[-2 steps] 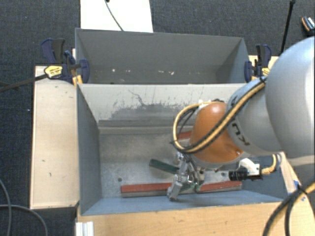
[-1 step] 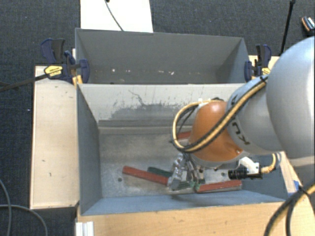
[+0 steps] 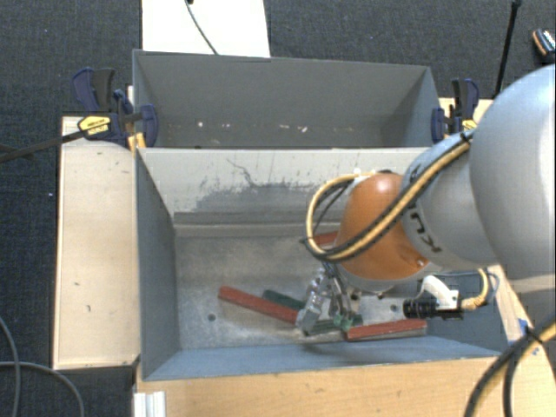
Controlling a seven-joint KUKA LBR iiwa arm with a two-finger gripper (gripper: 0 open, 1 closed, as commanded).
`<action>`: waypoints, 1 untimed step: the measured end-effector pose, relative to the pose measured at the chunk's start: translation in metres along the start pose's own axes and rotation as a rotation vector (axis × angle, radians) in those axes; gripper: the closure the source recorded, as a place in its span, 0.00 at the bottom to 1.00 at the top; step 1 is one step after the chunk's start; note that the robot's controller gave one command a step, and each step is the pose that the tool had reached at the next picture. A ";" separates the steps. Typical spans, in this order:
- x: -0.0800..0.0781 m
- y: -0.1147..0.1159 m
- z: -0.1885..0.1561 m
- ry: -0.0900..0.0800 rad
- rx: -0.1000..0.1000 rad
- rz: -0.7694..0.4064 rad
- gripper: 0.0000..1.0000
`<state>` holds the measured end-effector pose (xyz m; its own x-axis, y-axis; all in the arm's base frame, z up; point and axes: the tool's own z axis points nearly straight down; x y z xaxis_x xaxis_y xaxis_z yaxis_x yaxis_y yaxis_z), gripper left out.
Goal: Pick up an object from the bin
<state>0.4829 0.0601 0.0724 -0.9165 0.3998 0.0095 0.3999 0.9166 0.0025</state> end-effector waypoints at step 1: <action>0.000 -0.005 0.000 -0.005 -0.004 0.069 1.00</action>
Offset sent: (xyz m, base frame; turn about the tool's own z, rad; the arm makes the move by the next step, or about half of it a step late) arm -0.0028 -0.0091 -0.0024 0.0752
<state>0.4809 0.0553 0.0729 -0.8867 0.4622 0.0044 0.4623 0.8867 0.0061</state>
